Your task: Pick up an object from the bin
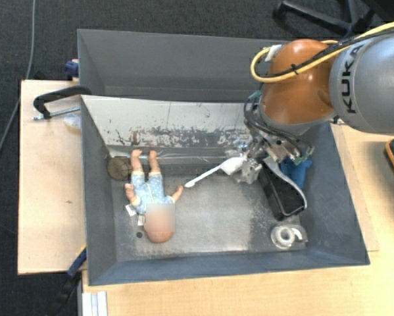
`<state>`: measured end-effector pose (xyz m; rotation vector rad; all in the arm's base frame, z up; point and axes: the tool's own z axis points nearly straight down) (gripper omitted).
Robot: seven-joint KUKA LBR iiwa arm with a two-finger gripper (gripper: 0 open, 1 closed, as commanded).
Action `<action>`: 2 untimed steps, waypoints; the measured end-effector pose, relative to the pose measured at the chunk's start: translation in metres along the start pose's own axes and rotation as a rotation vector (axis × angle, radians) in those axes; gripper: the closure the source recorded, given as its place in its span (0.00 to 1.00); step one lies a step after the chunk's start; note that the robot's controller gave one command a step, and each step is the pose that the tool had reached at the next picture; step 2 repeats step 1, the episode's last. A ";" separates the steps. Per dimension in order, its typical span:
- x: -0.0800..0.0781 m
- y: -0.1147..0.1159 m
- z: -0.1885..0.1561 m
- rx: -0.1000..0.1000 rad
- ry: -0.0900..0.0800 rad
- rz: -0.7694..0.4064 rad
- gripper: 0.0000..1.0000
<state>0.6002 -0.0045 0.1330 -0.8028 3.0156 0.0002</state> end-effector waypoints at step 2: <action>0.001 0.001 -0.011 -0.003 0.004 0.001 1.00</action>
Offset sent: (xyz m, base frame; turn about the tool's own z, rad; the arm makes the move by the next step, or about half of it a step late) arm 0.0002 0.0000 0.0249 0.0000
